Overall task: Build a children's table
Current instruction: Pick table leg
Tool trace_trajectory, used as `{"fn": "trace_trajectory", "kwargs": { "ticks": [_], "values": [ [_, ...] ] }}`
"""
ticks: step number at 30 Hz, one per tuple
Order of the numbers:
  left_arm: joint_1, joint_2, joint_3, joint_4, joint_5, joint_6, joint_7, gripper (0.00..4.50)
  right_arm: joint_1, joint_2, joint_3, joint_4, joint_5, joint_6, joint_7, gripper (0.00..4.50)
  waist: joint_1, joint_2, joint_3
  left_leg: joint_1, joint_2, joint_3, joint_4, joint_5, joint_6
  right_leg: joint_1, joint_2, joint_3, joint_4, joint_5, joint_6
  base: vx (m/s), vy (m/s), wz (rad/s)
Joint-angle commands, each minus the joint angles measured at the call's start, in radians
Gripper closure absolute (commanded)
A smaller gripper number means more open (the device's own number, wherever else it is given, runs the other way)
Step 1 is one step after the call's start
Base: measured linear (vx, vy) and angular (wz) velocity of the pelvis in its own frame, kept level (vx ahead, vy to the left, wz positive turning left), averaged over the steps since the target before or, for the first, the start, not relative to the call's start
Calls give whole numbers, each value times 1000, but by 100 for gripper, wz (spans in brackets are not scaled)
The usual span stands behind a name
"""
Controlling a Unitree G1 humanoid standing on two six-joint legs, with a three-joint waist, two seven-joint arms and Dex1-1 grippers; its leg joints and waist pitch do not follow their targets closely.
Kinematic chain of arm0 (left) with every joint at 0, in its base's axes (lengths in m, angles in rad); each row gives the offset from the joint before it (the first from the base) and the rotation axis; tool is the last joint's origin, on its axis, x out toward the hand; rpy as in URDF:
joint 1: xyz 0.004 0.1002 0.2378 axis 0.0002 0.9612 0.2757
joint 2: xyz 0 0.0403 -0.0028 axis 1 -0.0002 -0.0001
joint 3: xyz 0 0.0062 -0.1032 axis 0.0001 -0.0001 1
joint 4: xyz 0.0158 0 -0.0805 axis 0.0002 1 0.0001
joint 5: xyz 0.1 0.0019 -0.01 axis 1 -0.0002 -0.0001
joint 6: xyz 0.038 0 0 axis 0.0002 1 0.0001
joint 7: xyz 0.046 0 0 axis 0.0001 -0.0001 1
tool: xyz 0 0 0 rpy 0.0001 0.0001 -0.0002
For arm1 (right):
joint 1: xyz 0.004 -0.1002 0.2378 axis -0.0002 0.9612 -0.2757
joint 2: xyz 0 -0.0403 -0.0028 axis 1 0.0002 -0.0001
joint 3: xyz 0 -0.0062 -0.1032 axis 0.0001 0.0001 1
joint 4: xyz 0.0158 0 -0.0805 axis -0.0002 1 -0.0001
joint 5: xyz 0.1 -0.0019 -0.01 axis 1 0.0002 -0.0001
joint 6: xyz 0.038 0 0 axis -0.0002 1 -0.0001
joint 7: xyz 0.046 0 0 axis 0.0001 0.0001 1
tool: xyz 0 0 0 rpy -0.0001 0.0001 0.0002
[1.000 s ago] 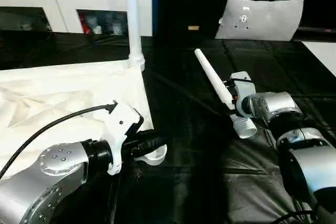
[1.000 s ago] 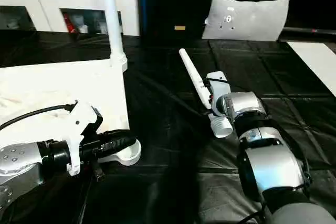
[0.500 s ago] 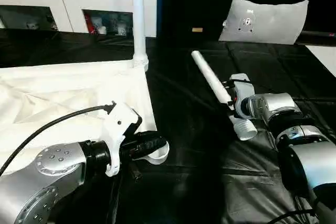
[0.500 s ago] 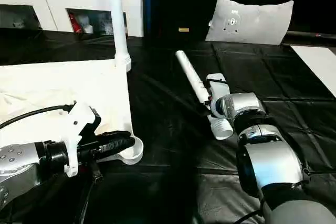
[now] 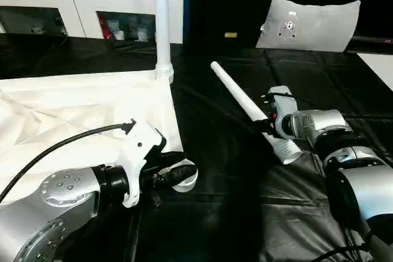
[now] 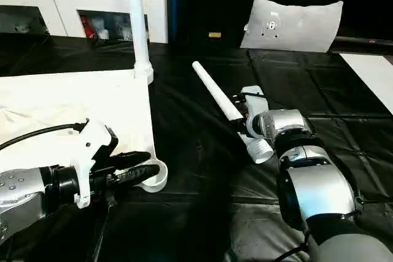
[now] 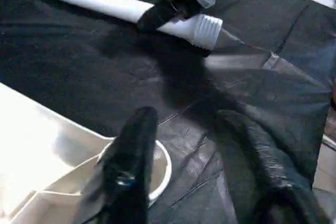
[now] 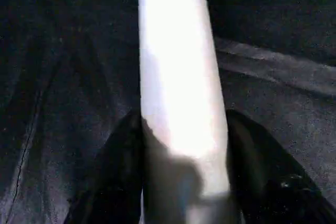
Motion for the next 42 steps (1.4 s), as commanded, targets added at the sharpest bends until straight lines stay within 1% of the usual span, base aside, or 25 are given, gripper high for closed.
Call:
{"fn": "trace_trajectory", "kwargs": {
  "ticks": [1, 6, 8, 9, 11, 12, 13, 14, 15, 16, 17, 18, 19, 20, 21, 22, 24, 28, 29, 32, 35, 37, 38, 40, 42],
  "values": [
    [-8, 8, 2, -19, -11, 2, 5, 218, 12, -3, -28, 17, 29, -19, 12, 261, 0, 10, -51, 31, 52, -20, -84, -260, -86, 14, -75, 43, -86, -92, -211, 0, 0, 0],
    [-12, 6, 4, -6, 18, -39, 30, 197, 19, -16, -96, -62, 82, -122, 32, 266, 1, 7, -52, 30, 52, -18, -83, -250, -77, 15, -76, 43, -87, -78, -211, 0, 0, 0],
    [-16, 1, 8, 5, 32, -53, 41, 173, 27, -16, -114, -97, 104, -129, 49, 266, 2, 5, -53, 27, 52, -17, -82, -221, -63, 19, -75, 43, -86, -43, -207, 0, 0, 0],
    [-20, -4, 10, 12, 41, -64, 48, 169, 32, -16, -127, -121, 119, -125, 60, 266, 2, 10, -56, 27, 52, -17, -79, -197, -55, 20, -73, 42, -82, -13, -209, 0, 0, 0],
    [-50, -46, 37, 47, 57, -102, 83, 155, 64, -4, -178, -235, 189, -91, 99, 266, 3, 10, -52, 27, 51, -16, -80, -193, -46, 21, -70, 44, -86, 6, -206, 0, 0, 0],
    [-60, -59, 46, 58, 61, -115, 94, 140, 76, 1, -192, -274, 210, -84, 111, 266, 4, 11, -58, 28, 53, -18, -78, -178, -43, 23, -72, 42, -81, 30, -208, 0, 0, 0],
    [-84, -92, 71, 80, 54, -129, 116, 131, 107, 14, -215, -361, 261, -74, 159, 266, 4, 9, -56, 26, 50, -16, -79, -171, -39, 24, -69, 42, -83, 39, -207, 0, 0, 0],
    [-108, -120, 92, 101, 45, -138, 133, 131, 135, 26, -230, -435, 309, -60, 206, 266, 7, 9, -58, 28, 53, -16, -78, -171, -36, 25, -72, 43, -82, 47, -206, 0, 0, 0],
    [-110, -123, 94, 102, 44, -139, 135, 131, 137, 27, -232, -442, 313, -59, 211, 266, 7, 8, -60, 26, 52, -17, -78, -159, -28, 28, -72, 42, -82, 66, -205, 0, 0, 0],
    [-142, -154, 118, 130, 30, -148, 153, 121, 175, 42, -242, -536, 375, -39, 269, 266, 6, 9, -62, 25, 53, -19, -78, -147, -25, 27, -74, 40, -79, 73, -215, 0, 0, 0],
    [-175, -182, 137, 159, 14, -158, 170, 114, 210, 53, -250, -620, 440, 0, 322, 266, 8, 12, -59, 25, 49, -17, -78, -143, -22, 28, -70, 41, -82, 76, -209, 0, 0, 0],
    [-218, -213, 160, 192, -19, -155, 183, 114, 250, 67, -252, -707, 511, 44, 372, 266, 11, 14, -62, 29, 53, -17, -75, -143, -9, 28, -72, 45, -80, 109, -209, 0, 0, 0],
    [-270, -251, 187, 232, -55, -154, 202, 90, 290, 80, -245, -792, 578, 84, 423, 266, 15, 13, -62, 27, 50, -18, -77, -134, 0, 32, -71, 43, -81, 125, -207, 0, 0, 0],
    [-301, -277, 202, 257, -75, -156, 213, 90, 312, 87, -239, -839, 612, 111, 445, 266, 19, 12, -65, 30, 53, -20, -77, -137, 2, 31, -74, 42, -81, 126, -210, 0, 0, 0],
    [-312, -286, 208, 265, -82, -157, 217, 90, 320, 89, -237, -855, 623, 121, 453, 266, 19, 9, -63, 28, 52, -21, -80, -137, 6, 31, -75, 40, -84, 117, -217, 0, 0, 0],
    [-385, -344, 226, 329, -132, -155, 223, 84, 362, 106, -213, -945, 683, 176, 492, 267, 24, 8, -61, 29, 53, -21, -79, -139, 2, 30, -76, 41, -86, 97, -218, 0, 0, 0],
    [-433, -374, 220, 374, -157, -148, 209, 84, 387, 121, -197, -998, 725, 212, 517, 267, 30, 8, -62, 31, 55, -23, -81, -146, -6, 28, -80, 40, -87, 59, -221, 0, 0, 0],
    [-490, -416, 212, 432, -171, -144, 207, 91, 414, 141, -182, -1055, 763, 244, 527, 267, 31, 9, -57, 30, 57, -23, -87, -173, -31, 25, -84, 43, -96, -22, -200, 0, 0, 0],
    [-508, -432, 218, 451, -181, -142, 217, 91, 423, 145, -179, -1075, 776, 256, 524, 267, 32, 11, -57, 30, 57, -24, -87, -161, -34, 25, -85, 44, -96, -11, -196, 0, 0, 0],
    [-539, -484, 249, 474, -260, -143, 231, 72, 442, 156, -169, -1109, 788, 268, 514, 267, 36, 7, -61, 29, 56, -23, -86, -124, -33, 30, -85, 41, -93, 48, -204, 0, 0, 0],
    [-560, -509, 267, 493, -302, -135, 245, 72, 464, 164, -161, -1149, 806, 286, 493, 267, 39, 7, -64, 27, 52, -23, -83, -78, -11, 32, -81, 39, -89, 138, -204, 0, 0, 0],
    [-562, -509, 265, 498, -305, -136, 247, 72, 469, 161, -155, -1155, 802, 283, 490, 267, 40, 6, -63, 25, 52, -22, -84, -71, -4, 33, -82, 38, -90, 145, -199, 0, 0, 0],
    [-551, -503, 255, 491, -300, -139, 241, 87, 473, 165, -144, -1163, 768, 245, 471, 267, 41, 5, -62, 26, 53, -22, -84, -76, -5, 33, -83, 39, -92, 137, -196, 0, 0, 0],
    [-546, -498, 248, 488, -285, -143, 242, 104, 476, 166, -135, -1170, 746, 222, 457, 267, 41, 7, -59, 28, 55, -23, -89, -97, -18, 30, -83, 38, -96, 91, -186, 0, 0, 0],
    [-536, -493, 240, 484, -255, -158, 265, 103, 492, 162, -90, -1195, 673, 166, 427, 267, 39, 7, -56, 29, 58, -23, -93, -121, -33, 28, -83, 40, -100, 53, -168, 0, 0, 0]
  ]
}}
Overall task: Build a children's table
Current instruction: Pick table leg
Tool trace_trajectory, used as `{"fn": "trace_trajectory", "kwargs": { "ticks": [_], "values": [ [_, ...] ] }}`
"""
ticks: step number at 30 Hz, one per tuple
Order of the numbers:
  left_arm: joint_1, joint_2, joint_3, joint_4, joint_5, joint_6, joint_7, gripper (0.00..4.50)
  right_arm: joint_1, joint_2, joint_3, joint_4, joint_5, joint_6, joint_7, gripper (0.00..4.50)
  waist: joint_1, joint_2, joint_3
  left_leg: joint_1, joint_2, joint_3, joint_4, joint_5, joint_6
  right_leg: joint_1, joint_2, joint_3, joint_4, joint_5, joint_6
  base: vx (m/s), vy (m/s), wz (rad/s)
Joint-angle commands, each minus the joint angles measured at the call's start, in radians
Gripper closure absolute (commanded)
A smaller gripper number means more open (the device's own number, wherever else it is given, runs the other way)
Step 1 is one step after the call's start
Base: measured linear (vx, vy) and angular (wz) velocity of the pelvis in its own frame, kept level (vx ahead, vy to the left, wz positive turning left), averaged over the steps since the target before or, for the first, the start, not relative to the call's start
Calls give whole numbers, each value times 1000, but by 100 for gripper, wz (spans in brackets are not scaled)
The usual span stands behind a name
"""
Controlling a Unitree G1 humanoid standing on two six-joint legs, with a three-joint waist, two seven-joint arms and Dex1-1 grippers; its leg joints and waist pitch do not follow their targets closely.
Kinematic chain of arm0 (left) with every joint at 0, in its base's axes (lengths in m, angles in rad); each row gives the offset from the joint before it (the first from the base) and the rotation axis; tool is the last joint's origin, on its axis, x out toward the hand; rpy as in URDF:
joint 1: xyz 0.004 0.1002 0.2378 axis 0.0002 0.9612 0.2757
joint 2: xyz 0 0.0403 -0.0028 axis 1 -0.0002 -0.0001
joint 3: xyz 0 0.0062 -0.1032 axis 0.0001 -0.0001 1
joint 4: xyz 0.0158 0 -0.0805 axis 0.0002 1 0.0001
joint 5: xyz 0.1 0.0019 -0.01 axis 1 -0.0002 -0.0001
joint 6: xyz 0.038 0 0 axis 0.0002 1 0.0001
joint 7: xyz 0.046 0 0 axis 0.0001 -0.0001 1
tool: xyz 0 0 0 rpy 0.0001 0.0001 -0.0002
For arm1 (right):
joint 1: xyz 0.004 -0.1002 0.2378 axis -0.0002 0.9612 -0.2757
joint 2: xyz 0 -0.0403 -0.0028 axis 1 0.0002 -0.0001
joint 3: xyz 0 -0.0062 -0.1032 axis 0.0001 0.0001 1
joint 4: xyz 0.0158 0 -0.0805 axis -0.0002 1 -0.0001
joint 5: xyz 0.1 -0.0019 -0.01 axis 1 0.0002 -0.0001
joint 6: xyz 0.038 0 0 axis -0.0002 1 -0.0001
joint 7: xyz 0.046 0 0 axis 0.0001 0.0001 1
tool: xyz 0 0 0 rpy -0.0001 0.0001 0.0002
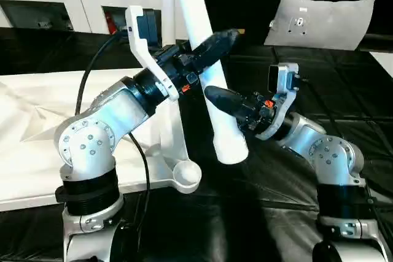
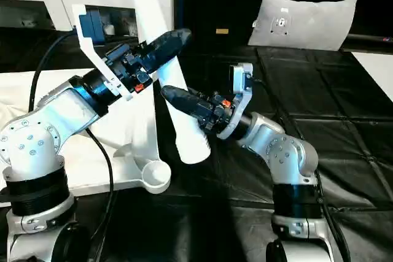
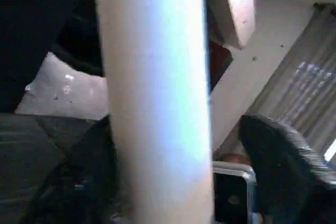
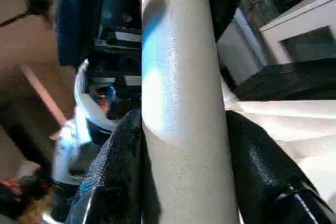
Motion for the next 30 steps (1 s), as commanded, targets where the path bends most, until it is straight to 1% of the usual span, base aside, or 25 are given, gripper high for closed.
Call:
{"fn": "trace_trajectory", "kwargs": {
  "ticks": [1, 2, 3, 4, 5, 6, 7, 8, 9, 10, 11, 12, 13, 14, 15, 17, 18, 21, 23, 26, 27, 28, 30],
  "values": [
    [9, 6, -19, -6, 24, -11, 28, 118, 15, -5, 43, -37, -73, -53, -37, 267, 2, 4, -58, 33, 59, -26, -76, -137, -39, 31, -83, 41, -82, 32, -164, 0, 0, 0],
    [24, 6, -32, -17, 65, -39, 59, 138, 25, 15, 77, -41, -165, -144, -107, 267, 0, 5, -58, 34, 59, -27, -77, -149, -50, 30, -84, 42, -84, 14, -155, 0, 0, 0],
    [26, 5, -34, -19, 71, -43, 65, 138, 26, 19, 81, -42, -177, -158, -117, 267, -4, 3, -55, 32, 60, -27, -81, -167, -64, 27, -84, 43, -87, -11, -141, 0, 0, 0],
    [38, 14, -61, -31, 130, -72, 100, 148, 33, 40, 101, -50, -240, -222, -177, 267, -5, 5, -56, 36, 60, -27, -82, -184, -69, 24, -86, 44, -90, -37, -133, 0, 0, 0],
    [39, 14, -62, -32, 133, -73, 102, 151, 34, 41, 102, -50, -243, -226, -181, 267, -6, 4, -56, 35, 61, -28, -83, -186, -71, 25, -86, 45, -90, -41, -127, 0, 0, 0],
    [46, 11, -78, -40, 180, -105, 135, 151, 44, 52, 122, -64, -270, -260, -198, 267, -7, 8, -55, 35, 60, -29, -85, -194, -71, 24, -85, 45, -92, -50, -123, 0, 0, 0],
    [55, 22, -117, -50, 262, -154, 171, 166, 58, 66, 151, -83, -310, -303, -225, 267, -5, 11, -53, 37, 65, -31, -86, -206, -72, 19, -86, 46, -96, -59, -112, 0, 0, 0],
    [61, 26, -137, -55, 303, -179, 190, 185, 68, 73, 171, -93, -335, -332, -238, 267, -7, 8, -54, 36, 66, -33, -89, -215, -76, 22, -85, 45, -94, -57, -100, 0, 0, 0],
    [69, 27, -159, -61, 334, -200, 200, 195, 79, 83, 190, -102, -355, -355, -250, 267, -8, 9, -56, 35, 65, -33, -88, -200, -77, 24, -83, 44, -91, -28, -95, 0, 0, 0],
    [78, 24, -178, -66, 357, -222, 206, 195, 90, 87, 217, -104, -395, -399, -270, 267, -10, 8, -56, 34, 63, -32, -88, -193, -75, 25, -81, 44, -89, -8, -95, 0, 0, 0],
    [86, 1, -176, -70, 359, -231, 227, 194, 98, 95, 235, -101, -423, -435, -287, 267, -11, 9, -57, 32, 63, -33, -85, -171, -76, 24, -82, 43, -84, 37, -101, 0, 0, 0],
    [95, -43, -159, -72, 359, -244, 273, 200, 107, 105, 260, -90, -470, -492, -313, 267, -14, 9, -61, 32, 64, -31, -82, -153, -77, 26, -81, 42, -80, 93, -115, 0, 0, 0],
    [98, -61, -150, -72, 361, -251, 294, 200, 109, 108, 267, -86, -483, -509, -320, 267, -16, 7, -60, 29, 63, -31, -80, -141, -75, 28, -81, 42, -78, 127, -124, 0, 0, 0],
    [103, -93, -140, -71, 382, -279, 338, 227, 114, 117, 282, -74, -510, -548, -334, 267, -17, 6, -62, 29, 59, -29, -78, -129, -63, 32, -77, 40, -77, 163, -129, 0, 0, 0],
    [109, -109, -142, -71, 395, -297, 356, 232, 117, 123, 292, -65, -530, -577, -348, 267, -19, 7, -61, 28, 60, -30, -78, -125, -57, 32, -79, 41, -75, 177, -133, 0, 0, 0],
    [121, -125, -150, -76, 398, -306, 366, 239, 121, 131, 300, -57, -548, -604, -365, 267, -20, 2, -57, 28, 59, -28, -79, -150, -40, 31, -80, 42, -82, 147, -139, 0, 0, 0],
    [125, -129, -152, -77, 397, -307, 367, 251, 122, 133, 301, -56, -550, -608, -368, 267, -20, 4, -56, 28, 59, -29, -80, -161, -36, 31, -79, 42, -83, 124, -138, 0, 0, 0],
    [135, -135, -162, -82, 408, -315, 378, 261, 125, 139, 303, -54, -551, -614, -374, 268, -21, 5, -55, 29, 61, -30, -81, -175, -32, 30, -78, 43, -84, 98, -134, 0, 0, 0],
    [156, -159, -168, -98, 413, -321, 394, 265, 127, 143, 315, -38, -570, -648, -387, 268, -22, 5, -53, 28, 63, -30, -83, -189, -35, 28, -79, 43, -86, 82, -132, 0, 0, 0],
    [165, -172, -171, -104, 417, -324, 402, 268, 126, 146, 321, -22, -586, -677, -396, 268, -23, 7, -53, 30, 62, -29, -82, -197, -36, 26, -78, 44, -87, 75, -131, 0, 0, 0],
    [167, -179, -168, -103, 415, -326, 407, 268, 126, 147, 321, -18, -588, -684, -398, 268, -23, 4, -53, 30, 62, -29, -82, -195, -36, 27, -78, 44, -87, 78, -129, 0, 0, 0],
    [168, -184, -165, -102, 412, -329, 413, 268, 127, 149, 321, -15, -590, -690, -399, 268, -23, 6, -53, 29, 63, -30, -82, -194, -37, 27, -78, 44, -86, 81, -128, 0, 0, 0],
    [169, -184, -163, -101, 410, -332, 418, 269, 127, 148, 324, -11, -591, -698, -402, 268, -24, 4, -54, 29, 62, -30, -81, -191, -34, 27, -77, 44, -85, 93, -126, 0, 0, 0]
  ]
}}
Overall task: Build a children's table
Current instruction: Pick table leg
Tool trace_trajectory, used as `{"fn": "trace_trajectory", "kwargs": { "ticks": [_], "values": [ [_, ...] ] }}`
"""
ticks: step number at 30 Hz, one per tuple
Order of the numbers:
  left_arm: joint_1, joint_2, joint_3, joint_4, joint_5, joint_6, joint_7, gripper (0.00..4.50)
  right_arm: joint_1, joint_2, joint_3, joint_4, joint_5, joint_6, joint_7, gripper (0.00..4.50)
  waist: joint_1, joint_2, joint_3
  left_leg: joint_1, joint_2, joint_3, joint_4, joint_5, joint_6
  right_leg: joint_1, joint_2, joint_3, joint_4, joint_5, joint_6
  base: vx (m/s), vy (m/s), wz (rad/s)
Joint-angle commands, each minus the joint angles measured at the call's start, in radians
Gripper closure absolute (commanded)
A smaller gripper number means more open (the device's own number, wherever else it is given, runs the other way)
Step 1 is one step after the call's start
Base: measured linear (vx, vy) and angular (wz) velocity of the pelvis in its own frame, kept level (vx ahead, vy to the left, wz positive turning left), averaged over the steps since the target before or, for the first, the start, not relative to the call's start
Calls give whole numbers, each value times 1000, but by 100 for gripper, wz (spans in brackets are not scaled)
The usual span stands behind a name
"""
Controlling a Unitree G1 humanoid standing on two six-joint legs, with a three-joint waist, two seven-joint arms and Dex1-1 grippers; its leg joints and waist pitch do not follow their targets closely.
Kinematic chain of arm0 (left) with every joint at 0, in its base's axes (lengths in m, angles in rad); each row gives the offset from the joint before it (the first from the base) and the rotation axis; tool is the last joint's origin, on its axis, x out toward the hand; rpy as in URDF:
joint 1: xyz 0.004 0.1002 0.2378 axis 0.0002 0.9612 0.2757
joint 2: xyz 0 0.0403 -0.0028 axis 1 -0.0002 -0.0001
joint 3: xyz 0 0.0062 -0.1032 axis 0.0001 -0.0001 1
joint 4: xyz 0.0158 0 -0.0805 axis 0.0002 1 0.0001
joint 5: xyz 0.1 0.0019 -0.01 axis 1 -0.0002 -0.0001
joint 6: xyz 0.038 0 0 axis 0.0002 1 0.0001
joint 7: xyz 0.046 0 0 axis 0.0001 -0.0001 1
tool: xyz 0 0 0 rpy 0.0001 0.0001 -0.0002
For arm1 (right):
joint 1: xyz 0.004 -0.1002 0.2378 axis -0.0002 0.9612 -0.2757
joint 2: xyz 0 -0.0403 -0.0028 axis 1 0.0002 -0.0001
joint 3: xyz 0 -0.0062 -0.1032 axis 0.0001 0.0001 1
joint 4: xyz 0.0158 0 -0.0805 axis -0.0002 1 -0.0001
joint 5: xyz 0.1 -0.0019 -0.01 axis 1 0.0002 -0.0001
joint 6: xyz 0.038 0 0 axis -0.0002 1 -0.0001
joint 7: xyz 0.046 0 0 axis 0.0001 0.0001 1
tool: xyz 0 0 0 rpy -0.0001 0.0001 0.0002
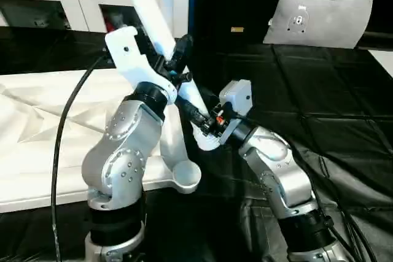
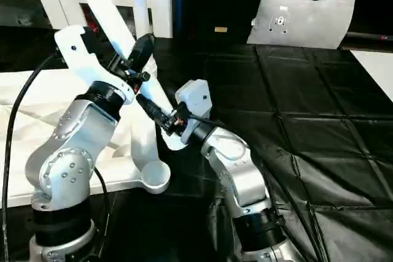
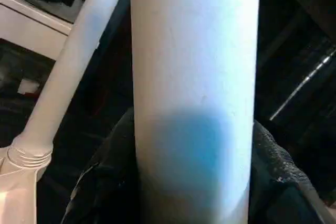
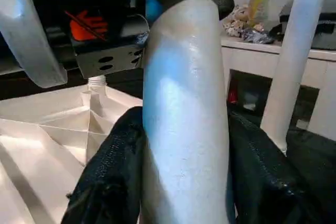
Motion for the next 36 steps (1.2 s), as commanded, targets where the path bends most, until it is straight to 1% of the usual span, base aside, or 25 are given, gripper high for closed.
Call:
{"fn": "trace_trajectory", "kwargs": {
  "ticks": [1, 4, 5, 6, 7, 9, 10, 11, 12, 13, 14, 15, 16, 17, 18, 19, 20, 21, 22, 23, 25, 26, 31, 33, 36],
  "values": [
    [11, -10, -2, 0, 12, -1, 28, 269, -1, 3, 8, -10, -18, -24, -16, 268, -5, 5, -54, 34, 61, -30, -76, -191, -30, 27, -77, 44, -71, 88, -135, 0, 0, 0],
    [7, -2, 9, 5, 7, -1, 23, 269, -1, 6, 6, -11, -6, -2, -11, 268, -7, 5, -55, 33, 61, -30, -75, -186, -24, 28, -78, 44, -70, 93, -135, 0, 0, 0],
    [0, 7, 18, 11, 3, -2, 11, 269, -1, 9, 4, -15, 39, 31, 18, 233, -8, 4, -55, 33, 60, -30, -75, -184, -20, 29, -78, 44, -70, 96, -137, 0, 0, 0],
    [-4, 13, 22, 14, 2, -1, 6, 269, -1, 10, 0, -19, 47, 37, 17, 233, -10, 0, -55, 32, 61, -30, -75, -183, -15, 29, -78, 44, -71, 96, -139, 0, 0, 0],
    [-21, 50, 36, 31, -9, 12, -26, 269, -4, 6, -28, -44, 106, 98, 31, 212, -9, 2, -56, 33, 60, -30, -73, -179, -15, 29, -78, 44, -70, 96, -139, 0, 0, 0],
    [-45, 109, 59, 58, -35, 38, -84, 269, -11, -21, -65, -85, 200, 213, 72, 190, -10, 6, -56, 36, 58, -31, -75, -181, -13, 28, -74, 43, -69, 82, -133, 0, 0, 0],
    [-50, 126, 65, 66, -46, 46, -102, 269, -13, -32, -72, -95, 229, 248, 89, 181, -11, 7, -56, 38, 57, -33, -75, -181, -15, 29, -72, 42, -68, 82, -128, 0, 0, 0],
    [-50, 126, 65, 66, -46, 46, -102, 269, -13, -32, -72, -95, 229, 248, 89, 172, -11, 7, -58, 37, 58, -33, -75, -173, -17, 29, -74, 43, -68, 92, -127, 0, 0, 0],
    [-64, 187, 80, 88, -112, 99, -194, 269, -26, -94, -89, -124, 310, 351, 158, 164, -13, 4, -58, 36, 57, -32, -73, -156, -19, 32, -73, 41, -66, 110, -130, 0, 0, 0],
    [-64, 187, 80, 88, -112, 99, -194, 269, -26, -94, -89, -124, 310, 351, 158, 155, -11, 6, -61, 39, 54, -31, -70, -141, -18, 33, -73, 41, -63, 123, -134, 0, 0, 0],
    [-79, 233, 105, 107, -192, 153, -278, 269, -45, -149, -106, -142, 369, 420, 220, 146, -9, 6, -60, 41, 52, -30, -68, -128, -20, 30, -71, 40, -63, 129, -141, 0, 0, 0],
    [-85, 258, 107, 114, -214, 165, -322, 269, -56, -169, -114, -144, 390, 449, 238, 146, -9, 8, -61, 40, 51, -27, -67, -122, -20, 28, -73, 40, -61, 125, -157, 0, 0, 0],
    [-94, 281, 113, 123, -242, 182, -365, 269, -70, -190, -125, -145, 417, 476, 261, 136, -8, 7, -59, 39, 52, -27, -68, -124, -21, 28, -73, 39, -62, 116, -161, 0, 0, 0],
    [-104, 300, 122, 134, -276, 202, -407, 269, -87, -212, -135, -145, 445, 511, 283, 124, -7, 7, -61, 40, 50, -25, -67, -119, -22, 30, -73, 40, -60, 108, -171, 0, 0, 0],
    [-113, 324, 123, 145, -300, 215, -451, 269, -102, -235, -140, -146, 471, 548, 306, 124, -6, 11, -61, 42, 50, -25, -67, -120, -21, 27, -73, 39, -61, 100, -179, 0, 0, 0],
    [-124, 355, 117, 154, -330, 232, -512, 269, -119, -263, -140, -145, 492, 589, 333, 113, -4, 11, -62, 42, 52, -25, -67, -118, -22, 28, -74, 39, -60, 99, -183, 0, 0, 0],
    [-133, 383, 106, 157, -358, 250, -573, 269, -132, -285, -137, -145, 502, 620, 355, 103, -2, 10, -63, 43, 50, -25, -66, -113, -23, 29, -74, 38, -59, 100, -191, 0, 0, 0],
    [-137, 398, 97, 158, -367, 253, -611, 269, -140, -298, -134, -143, 511, 644, 372, 103, 0, 14, -63, 42, 51, -23, -67, -112, -23, 28, -74, 39, -59, 97, -197, 0, 0, 0],
    [-144, 418, 80, 160, -369, 245, -666, 269, -151, -321, -124, -140, 521, 675, 401, 86, 1, 12, -64, 42, 51, -23, -67, -109, -26, 29, -74, 39, -58, 104, -202, 0, 0, 0],
    [-144, 418, 80, 160, -369, 245, -666, 269, -151, -321, -124, -140, 521, 675, 401, 86, 2, 11, -64, 42, 52, -22, -66, -105, -27, 29, -76, 39, -58, 111, -205, 0, 0, 0],
    [-163, 445, 65, 171, -400, 259, -756, 269, -168, -363, -104, -142, 539, 719, 438, 78, 5, 10, -66, 42, 53, -22, -66, -100, -26, 32, -78, 38, -56, 123, -213, 0, 0, 0],
    [-163, 445, 65, 171, -400, 259, -756, 269, -168, -363, -104, -142, 539, 719, 438, 78, 8, 13, -66, 43, 52, -21, -65, -103, -29, 30, -77, 38, -56, 117, -215, 0, 0, 0],
    [-229, 467, 64, 211, -471, 262, -876, 269, -198, -403, -65, -131, 536, 731, 495, 78, 15, 8, -69, 43, 52, -18, -65, -111, -36, 32, -80, 39, -55, 106, -227, 0, 0, 0],
    [-237, 465, 68, 219, -482, 257, -894, 269, -202, -397, -60, -127, 527, 723, 499, 103, 15, 6, -69, 43, 54, -19, -66, -122, -40, 32, -82, 38, -55, 89, -233, 0, 0, 0],
    [-244, 456, 74, 230, -476, 243, -888, 269, -201, -396, -55, -127, 524, 725, 505, 113, 15, 5, -70, 41, 53, -18, -64, -113, -35, 35, -83, 40, -54, 97, -232, 0, 0, 0]
  ]
}}
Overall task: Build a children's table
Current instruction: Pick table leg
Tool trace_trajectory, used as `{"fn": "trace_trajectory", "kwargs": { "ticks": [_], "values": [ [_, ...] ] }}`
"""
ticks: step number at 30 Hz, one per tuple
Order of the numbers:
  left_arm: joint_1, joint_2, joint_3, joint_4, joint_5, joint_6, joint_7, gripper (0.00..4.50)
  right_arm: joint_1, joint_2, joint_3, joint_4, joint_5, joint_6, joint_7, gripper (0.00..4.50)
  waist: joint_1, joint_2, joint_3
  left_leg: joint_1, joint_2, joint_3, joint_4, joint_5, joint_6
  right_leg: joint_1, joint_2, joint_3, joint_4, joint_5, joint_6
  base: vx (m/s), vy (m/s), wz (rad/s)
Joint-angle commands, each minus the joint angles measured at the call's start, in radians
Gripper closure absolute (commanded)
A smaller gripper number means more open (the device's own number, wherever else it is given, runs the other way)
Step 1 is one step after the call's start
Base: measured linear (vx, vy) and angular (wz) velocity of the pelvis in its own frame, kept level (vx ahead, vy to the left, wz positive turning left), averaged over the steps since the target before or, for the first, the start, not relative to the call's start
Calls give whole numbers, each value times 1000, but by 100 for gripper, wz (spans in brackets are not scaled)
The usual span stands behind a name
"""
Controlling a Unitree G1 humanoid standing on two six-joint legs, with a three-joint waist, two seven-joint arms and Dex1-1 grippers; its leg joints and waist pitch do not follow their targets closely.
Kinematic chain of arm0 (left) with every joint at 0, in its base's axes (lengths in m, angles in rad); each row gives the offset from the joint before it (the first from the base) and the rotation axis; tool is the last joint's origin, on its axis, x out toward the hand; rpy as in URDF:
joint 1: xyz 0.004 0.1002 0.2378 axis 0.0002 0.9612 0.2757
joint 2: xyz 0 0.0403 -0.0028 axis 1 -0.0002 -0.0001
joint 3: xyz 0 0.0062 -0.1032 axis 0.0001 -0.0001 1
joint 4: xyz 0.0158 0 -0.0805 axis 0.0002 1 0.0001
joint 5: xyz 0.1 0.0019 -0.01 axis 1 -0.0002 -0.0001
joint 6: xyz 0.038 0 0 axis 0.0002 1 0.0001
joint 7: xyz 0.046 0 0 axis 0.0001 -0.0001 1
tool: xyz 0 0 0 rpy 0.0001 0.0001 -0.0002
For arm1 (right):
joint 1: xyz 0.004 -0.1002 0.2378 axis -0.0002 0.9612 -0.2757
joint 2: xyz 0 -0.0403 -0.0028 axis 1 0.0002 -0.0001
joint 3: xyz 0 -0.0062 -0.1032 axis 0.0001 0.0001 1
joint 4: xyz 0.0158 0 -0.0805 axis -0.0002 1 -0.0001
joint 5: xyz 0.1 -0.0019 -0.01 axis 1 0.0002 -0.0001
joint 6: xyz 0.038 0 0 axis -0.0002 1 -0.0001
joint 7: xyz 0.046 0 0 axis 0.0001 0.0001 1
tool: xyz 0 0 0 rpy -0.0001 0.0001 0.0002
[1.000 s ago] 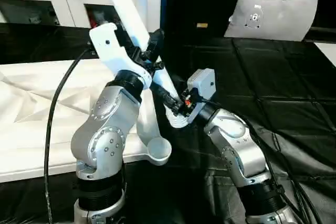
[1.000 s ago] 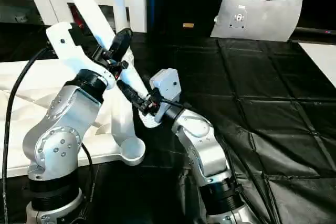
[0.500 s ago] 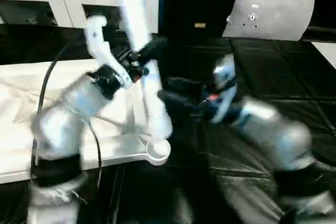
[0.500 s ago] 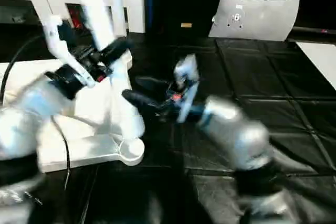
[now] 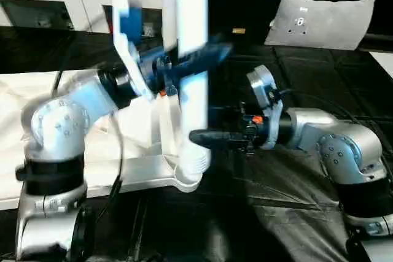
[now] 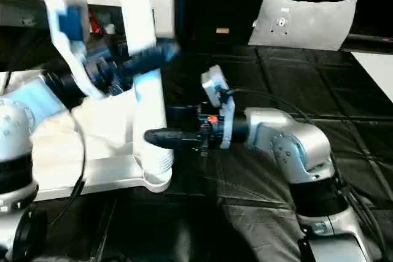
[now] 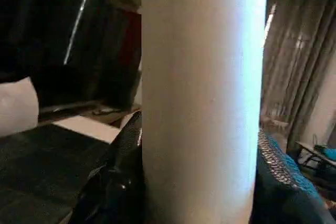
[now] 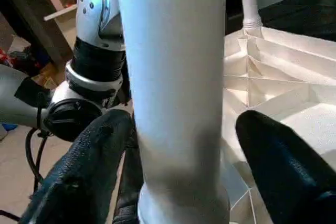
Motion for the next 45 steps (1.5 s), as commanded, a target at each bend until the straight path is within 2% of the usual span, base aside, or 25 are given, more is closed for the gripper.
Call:
{"fn": "trace_trajectory", "kwargs": {
  "ticks": [1, 8, 16, 19, 28, 30, 31, 34, 35, 38, 39, 45],
  "values": [
    [-12, -3, 9, 8, -1, -12, -2, 269, -7, -2, 5, 0, -8, 2, 15, 123, 5, 5, -71, 39, 54, -20, -64, -114, -35, 33, -83, 39, -57, 96, -227, 0, 0, 0],
    [-22, 10, 13, 32, -17, -23, -29, 269, -19, 9, -2, 10, 17, 9, 13, 180, 7, 5, -71, 39, 54, -20, -64, -134, -39, 31, -83, 39, -58, 56, -226, 0, 0, 0],
    [-20, 12, 12, 49, -3, -34, -23, 269, -22, 21, -4, 12, 25, 14, 15, 247, 17, 4, -71, 41, 55, -19, -65, -165, -54, 28, -85, 42, -61, -9, -214, 0, 0, 0],
    [-18, 11, 12, 54, 5, -37, -15, 269, -16, 27, -1, 9, 26, 13, 9, 252, 23, 6, -72, 43, 56, -20, -66, -171, -61, 26, -84, 42, -61, -24, -205, 0, 0, 0],
    [-25, 12, 11, 75, 35, -55, 16, 269, 0, 41, -4, 2, 16, 5, -11, 260, 26, 8, -75, 41, 54, -21, -65, -160, -66, 27, -83, 41, -58, 5, -197, 0, 0, 0],
    [-29, 8, 15, 84, 30, -41, 39, 269, 6, 48, -3, 0, 5, -6, -25, 261, 26, 5, -76, 40, 54, -20, -64, -153, -63, 28, -84, 41, -56, 23, -200, 0, 0, 0],
    [-25, 9, 9, 77, 44, -51, 45, 213, 11, 55, -5, -2, -1, -14, -39, 261, 26, 4, -76, 39, 53, -20, -63, -151, -62, 28, -84, 41, -57, 24, -200, 0, 0, 0],
    [-3, 7, 1, 53, 56, -53, 69, 199, 30, 83, -15, -9, -26, -48, -97, 261, 25, 9, -75, 39, 55, -22, -65, -154, -65, 27, -84, 40, -56, 23, -197, 0, 0, 0],
    [18, 11, -11, 30, 73, -62, 73, 193, 41, 97, -16, -11, -48, -72, -128, 262, 25, 7, -75, 40, 57, -22, -66, -158, -69, 25, -87, 41, -58, 13, -192, 0, 0, 0],
    [47, 21, -36, -2, 119, -91, 82, 155, 55, 117, -18, -14, -80, -107, -176, 262, 22, 9, -75, 41, 56, -22, -69, -171, -82, 25, -82, 40, -58, 2, -179, 0, 0, 0],
    [59, 19, -40, -11, 141, -101, 114, 155, 61, 134, -22, -13, -101, -126, -212, 262, 24, 13, -74, 43, 58, -23, -70, -180, -86, 21, -84, 42, -59, -7, -174, 0, 0, 0],
    [110, -22, -73, -81, 221, -148, 226, 155, 73, 180, -17, -10, -159, -178, -308, 262, 22, 11, -72, 41, 58, -24, -73, -203, -94, 23, -84, 43, -63, -22, -164, 0, 0, 0]
  ]
}}
